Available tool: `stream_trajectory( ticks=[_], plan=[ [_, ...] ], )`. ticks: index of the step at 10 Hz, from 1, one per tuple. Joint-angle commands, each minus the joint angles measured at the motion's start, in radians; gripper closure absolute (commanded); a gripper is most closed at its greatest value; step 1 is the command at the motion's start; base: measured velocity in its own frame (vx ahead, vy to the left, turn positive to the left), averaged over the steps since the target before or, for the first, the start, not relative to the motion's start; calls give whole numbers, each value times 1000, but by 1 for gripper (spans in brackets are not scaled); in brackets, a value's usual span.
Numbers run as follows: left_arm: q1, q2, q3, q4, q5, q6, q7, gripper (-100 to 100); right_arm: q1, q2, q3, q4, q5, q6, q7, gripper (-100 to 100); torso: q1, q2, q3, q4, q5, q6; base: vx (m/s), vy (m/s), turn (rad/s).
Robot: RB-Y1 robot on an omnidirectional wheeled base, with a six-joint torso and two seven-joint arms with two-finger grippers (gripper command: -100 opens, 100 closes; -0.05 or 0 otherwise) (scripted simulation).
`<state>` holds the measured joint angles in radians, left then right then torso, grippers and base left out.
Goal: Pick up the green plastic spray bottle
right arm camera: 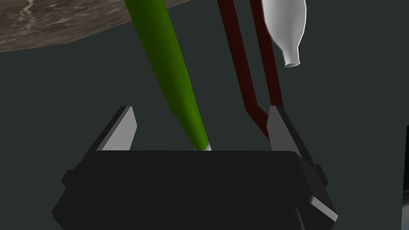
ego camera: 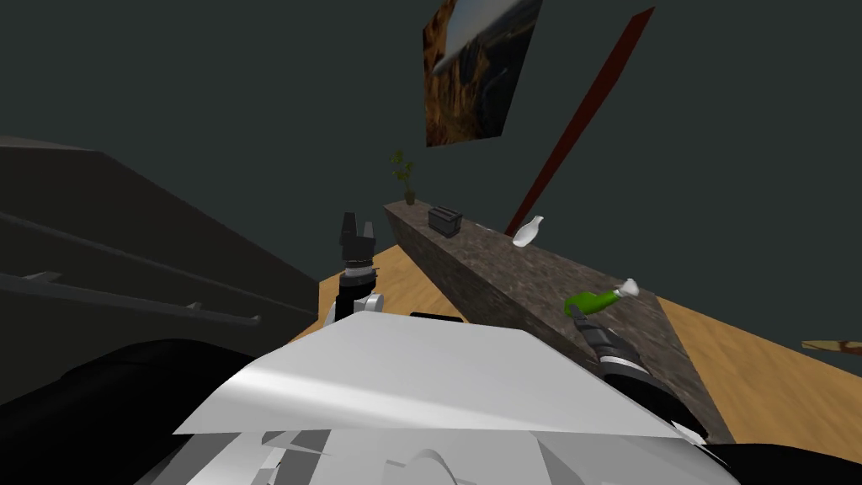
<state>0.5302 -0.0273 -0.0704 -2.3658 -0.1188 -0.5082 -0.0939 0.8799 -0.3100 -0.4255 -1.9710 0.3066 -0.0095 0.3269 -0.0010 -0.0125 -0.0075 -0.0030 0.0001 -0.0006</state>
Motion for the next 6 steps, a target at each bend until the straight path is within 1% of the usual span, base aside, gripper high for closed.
stream_trajectory(
  ticks=[1, 3, 6],
  plan=[
    [0, 0, 0, 0, 0, 0, 0, 0, 18, -29, -32, 7, 12, 32, 15, -100, 0, 0, 0, 0, 0, 0, 180, 26, -117],
    [0, 0, 0, 0, 0, 0, 0, 0, 29, -57, -58, 13, 30, 68, 35, -100, 1, -1, 0, 0, 0, 0, 183, 47, -96],
    [0, 0, 0, 0, 0, 0, 0, 0, 44, -103, -93, 19, 53, 114, 61, -100, 1, 4, 2, 1, 0, 0, 123, 39, -83]
  ],
)
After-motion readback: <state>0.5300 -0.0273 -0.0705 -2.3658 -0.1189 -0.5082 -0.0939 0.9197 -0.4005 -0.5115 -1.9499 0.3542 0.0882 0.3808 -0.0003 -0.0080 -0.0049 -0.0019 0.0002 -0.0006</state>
